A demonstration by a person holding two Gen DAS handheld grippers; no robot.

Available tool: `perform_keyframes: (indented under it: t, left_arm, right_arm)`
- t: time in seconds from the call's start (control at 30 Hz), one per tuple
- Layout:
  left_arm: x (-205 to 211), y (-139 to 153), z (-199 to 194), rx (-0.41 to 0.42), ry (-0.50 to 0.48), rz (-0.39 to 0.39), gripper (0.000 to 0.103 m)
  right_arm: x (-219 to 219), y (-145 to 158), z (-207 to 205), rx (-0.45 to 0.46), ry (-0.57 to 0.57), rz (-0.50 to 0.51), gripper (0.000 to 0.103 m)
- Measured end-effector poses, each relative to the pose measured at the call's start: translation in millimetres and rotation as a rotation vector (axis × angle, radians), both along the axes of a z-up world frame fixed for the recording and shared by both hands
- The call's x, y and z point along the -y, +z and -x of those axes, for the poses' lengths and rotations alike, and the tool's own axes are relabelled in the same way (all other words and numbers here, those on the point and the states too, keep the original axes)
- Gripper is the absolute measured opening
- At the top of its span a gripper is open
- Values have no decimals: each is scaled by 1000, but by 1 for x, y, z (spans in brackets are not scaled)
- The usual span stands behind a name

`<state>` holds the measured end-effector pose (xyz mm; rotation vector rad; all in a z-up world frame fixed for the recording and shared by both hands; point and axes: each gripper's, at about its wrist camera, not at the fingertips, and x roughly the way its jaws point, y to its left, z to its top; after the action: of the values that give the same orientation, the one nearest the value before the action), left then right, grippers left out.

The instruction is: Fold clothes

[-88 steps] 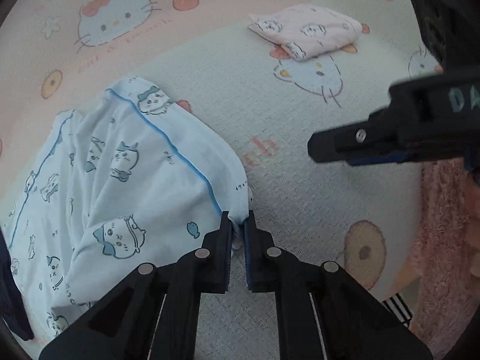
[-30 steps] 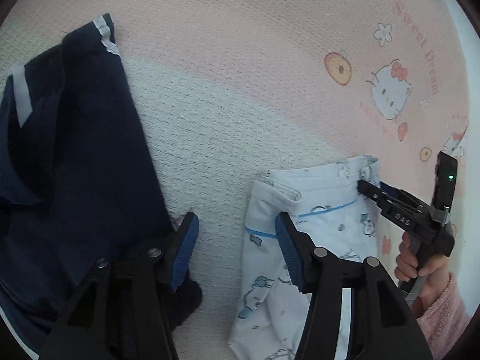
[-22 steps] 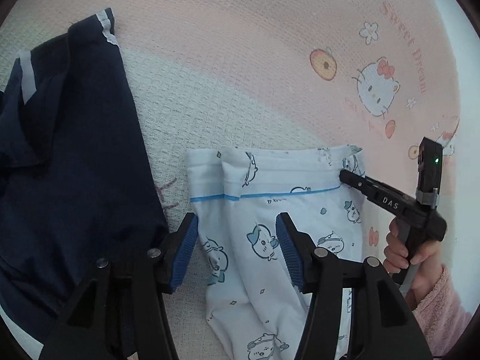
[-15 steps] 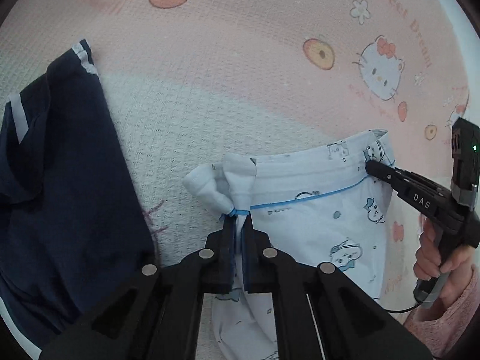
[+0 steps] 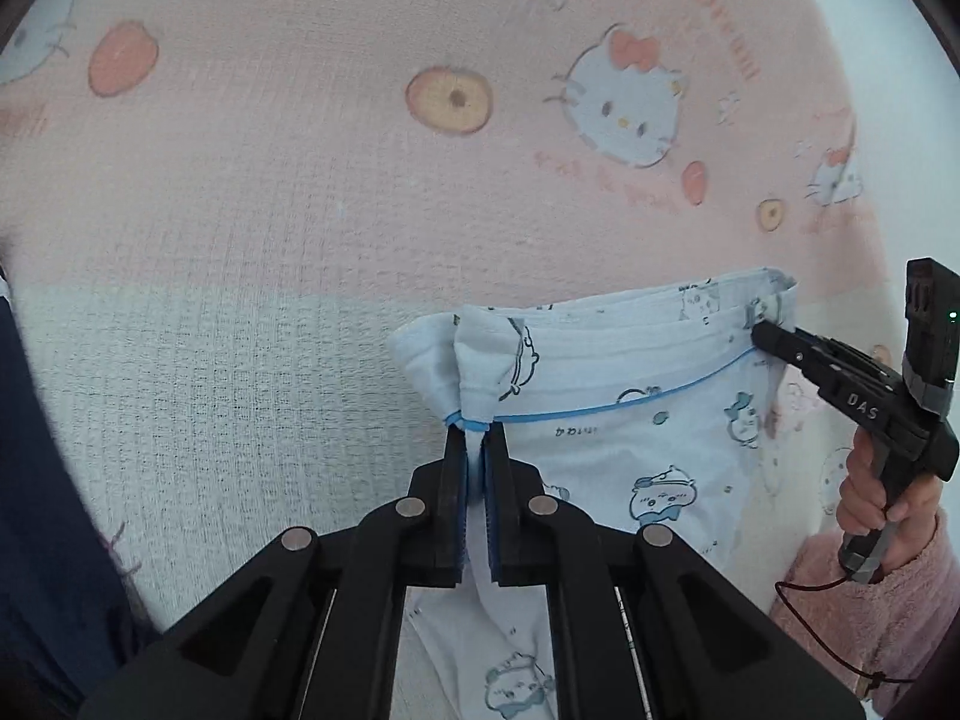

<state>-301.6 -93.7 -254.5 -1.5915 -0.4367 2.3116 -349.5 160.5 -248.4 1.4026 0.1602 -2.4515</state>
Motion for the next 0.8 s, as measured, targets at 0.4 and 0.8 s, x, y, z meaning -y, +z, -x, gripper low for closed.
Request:
perform_keyframes:
  t: [0.4,0.8]
  left_arm:
    - [7,10,0,-138,80,173,31]
    - [-9,-8,2,-157,21,126,26]
  right_arm:
    - [-15,-40,11,17,-88,-17,33]
    - [14,-86,32,88,-14,-75,23]
